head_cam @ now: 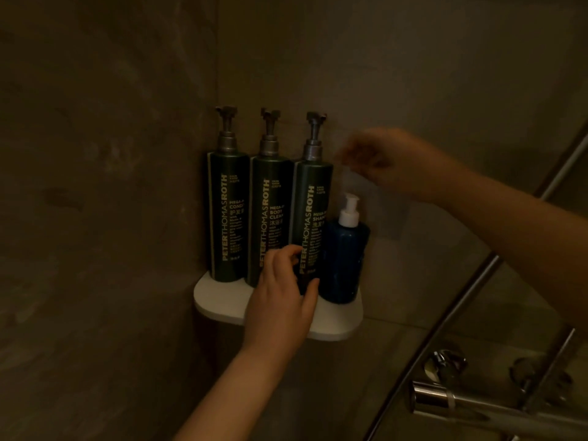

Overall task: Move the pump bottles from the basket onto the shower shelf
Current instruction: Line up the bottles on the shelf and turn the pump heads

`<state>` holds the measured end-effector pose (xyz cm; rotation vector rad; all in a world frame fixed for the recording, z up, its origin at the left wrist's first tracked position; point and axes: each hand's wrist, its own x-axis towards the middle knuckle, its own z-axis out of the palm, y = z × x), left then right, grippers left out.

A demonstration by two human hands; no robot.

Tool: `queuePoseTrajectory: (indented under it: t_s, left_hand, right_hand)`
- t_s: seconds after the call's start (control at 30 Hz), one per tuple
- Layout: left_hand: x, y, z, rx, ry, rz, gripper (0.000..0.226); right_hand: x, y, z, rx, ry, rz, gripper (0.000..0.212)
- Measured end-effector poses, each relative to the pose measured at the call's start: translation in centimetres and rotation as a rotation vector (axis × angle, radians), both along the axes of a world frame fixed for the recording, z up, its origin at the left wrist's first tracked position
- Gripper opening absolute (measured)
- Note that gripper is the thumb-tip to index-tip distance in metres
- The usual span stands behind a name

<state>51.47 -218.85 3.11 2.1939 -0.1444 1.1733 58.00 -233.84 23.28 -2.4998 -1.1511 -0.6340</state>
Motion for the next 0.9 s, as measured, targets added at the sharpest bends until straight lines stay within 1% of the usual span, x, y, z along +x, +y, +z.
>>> queuePoseTrajectory:
  t_s: [0.07, 0.13, 0.27, 0.37, 0.5, 0.63, 0.77, 0.9]
  left_hand:
    - [-0.3, -0.4, -0.2, 0.013, -0.003, -0.056, 0.048]
    - [-0.4, -0.7, -0.4, 0.02, -0.001, -0.091, 0.044]
    - [-0.6, -1.0, -0.8, 0.064, 0.021, -0.11, 0.041]
    - [-0.7, -1.2, -0.9, 0.064, 0.049, -0.115, 0.042]
    - [-1.0, -1.5, -1.2, 0.055, 0.069, -0.123, 0.043]
    - [-1.2, -1.7, -1.3, 0.035, 0.071, -0.138, 0.045]
    - [-1.5, -2.1, -1.2, 0.004, 0.065, -0.154, 0.054]
    - [-1.7, -2.9, -1.0, -0.02, 0.051, -0.18, 0.064]
  right_hand:
    - [0.0, -0.4, -0.7, -0.137, 0.022, -0.018, 0.031]
    - [0.0, -0.7, -1.2, -0.195, 0.063, -0.035, 0.033]
    - [0.4, -1.3, -1.8, -0.201, 0.087, -0.026, 0.034]
    - [0.4, -1.3, -1.9, -0.231, 0.054, -0.004, 0.031]
    - [0.5, -1.3, -1.8, -0.263, -0.004, -0.052, 0.029]
    - [0.3, -1.8, -1.5, -0.291, -0.01, -0.066, 0.027]
    - [-0.4, -2.4, -1.3, -0.28, -0.014, -0.082, 0.024]
    - [-1.2, -2.5, -1.6, -0.216, -0.047, -0.083, 0.021]
